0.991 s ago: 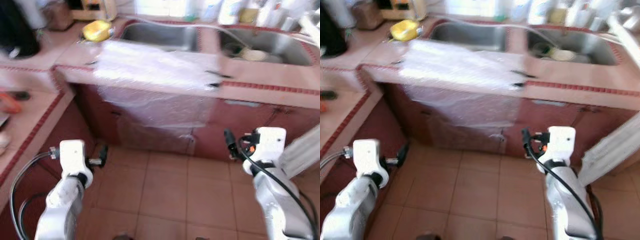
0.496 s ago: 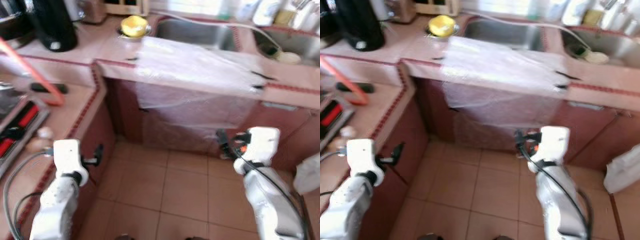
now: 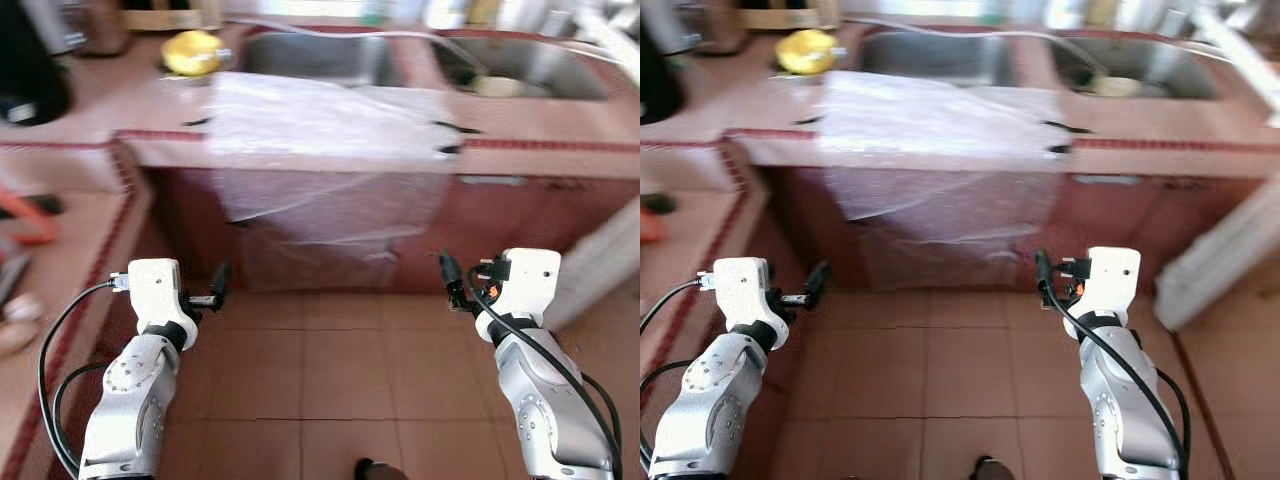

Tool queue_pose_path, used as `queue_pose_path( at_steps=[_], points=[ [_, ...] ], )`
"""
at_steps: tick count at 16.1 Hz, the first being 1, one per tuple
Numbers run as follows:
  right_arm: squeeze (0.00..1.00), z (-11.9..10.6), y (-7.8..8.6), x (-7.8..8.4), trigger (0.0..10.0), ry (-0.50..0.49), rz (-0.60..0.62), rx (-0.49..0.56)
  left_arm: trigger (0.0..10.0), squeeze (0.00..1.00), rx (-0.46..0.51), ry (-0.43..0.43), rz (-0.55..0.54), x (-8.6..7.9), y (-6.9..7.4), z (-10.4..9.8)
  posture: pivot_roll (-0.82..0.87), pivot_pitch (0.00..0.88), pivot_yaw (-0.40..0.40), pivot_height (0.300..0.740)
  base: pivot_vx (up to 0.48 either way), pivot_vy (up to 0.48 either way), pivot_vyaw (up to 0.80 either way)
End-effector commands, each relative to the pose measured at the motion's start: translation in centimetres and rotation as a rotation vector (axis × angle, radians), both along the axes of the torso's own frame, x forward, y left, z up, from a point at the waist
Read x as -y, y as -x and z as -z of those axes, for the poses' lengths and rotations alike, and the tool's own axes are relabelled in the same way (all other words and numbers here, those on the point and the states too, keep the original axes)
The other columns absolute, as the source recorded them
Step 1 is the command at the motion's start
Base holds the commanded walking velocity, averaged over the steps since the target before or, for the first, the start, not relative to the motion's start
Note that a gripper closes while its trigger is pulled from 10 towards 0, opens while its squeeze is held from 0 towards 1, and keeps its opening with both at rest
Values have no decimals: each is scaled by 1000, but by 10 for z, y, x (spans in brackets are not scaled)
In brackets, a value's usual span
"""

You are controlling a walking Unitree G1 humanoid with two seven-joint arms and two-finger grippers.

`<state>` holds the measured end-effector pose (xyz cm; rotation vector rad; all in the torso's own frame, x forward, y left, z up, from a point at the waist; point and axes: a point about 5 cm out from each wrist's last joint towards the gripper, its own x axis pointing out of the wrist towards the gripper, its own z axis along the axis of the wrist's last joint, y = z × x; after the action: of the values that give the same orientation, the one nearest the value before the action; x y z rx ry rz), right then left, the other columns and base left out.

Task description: Kitchen organization

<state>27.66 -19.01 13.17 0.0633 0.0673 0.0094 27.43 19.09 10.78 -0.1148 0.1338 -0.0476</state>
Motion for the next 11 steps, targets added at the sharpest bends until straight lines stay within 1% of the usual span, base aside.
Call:
queue_pose_path(
  at_steps=[1, 4, 5, 7, 8, 9, 10, 11],
  points=[
    [0, 2, 0, 0, 10000, 6, -2, -6, 10000, 0, 5, 1, -11, -2, 2, -2, -37, 149, -11, 740, 0, 0, -800],
    [0, 1, -1, -1, 10000, 10, -10, -3, 10000, 0, 24, 15, -9, -1, 2, -5, -37, 142, -15, 740, 0, 0, -800],
    [0, -2, -3, -2, 10000, 24, -30, 10, 10000, 0, 68, 32, 11, 4, 1, -16, -36, 135, -17, 740, 0, 0, -800],
    [0, -5, -4, -4, 10000, 28, -44, 24, 10000, 0, 95, 37, 23, 7, -1, -23, -35, 130, -18, 740, 0, 0, -781],
    [0, -5, -4, -4, 10000, 28, -45, 25, 10000, 0, 96, 38, 24, 7, -1, -24, -35, 130, -18, 740, 0, 0, -781],
    [0, -12, -6, -7, 10000, 39, -62, 56, 10000, 0, 117, 40, 26, 8, -2, -30, -32, 124, -24, 740, 0, 0, 0],
    [0, -20, -7, -13, 10000, 29, -95, 92, 10000, 0, 132, 39, 27, 9, -2, -33, -32, 121, -24, 740, 0, 0, 0],
    [0, -23, -7, -16, 10000, 9, -112, 104, 10000, 0, 133, 38, 27, 8, -2, -33, -32, 121, -24, 740, 0, 0, 0]
  ],
)
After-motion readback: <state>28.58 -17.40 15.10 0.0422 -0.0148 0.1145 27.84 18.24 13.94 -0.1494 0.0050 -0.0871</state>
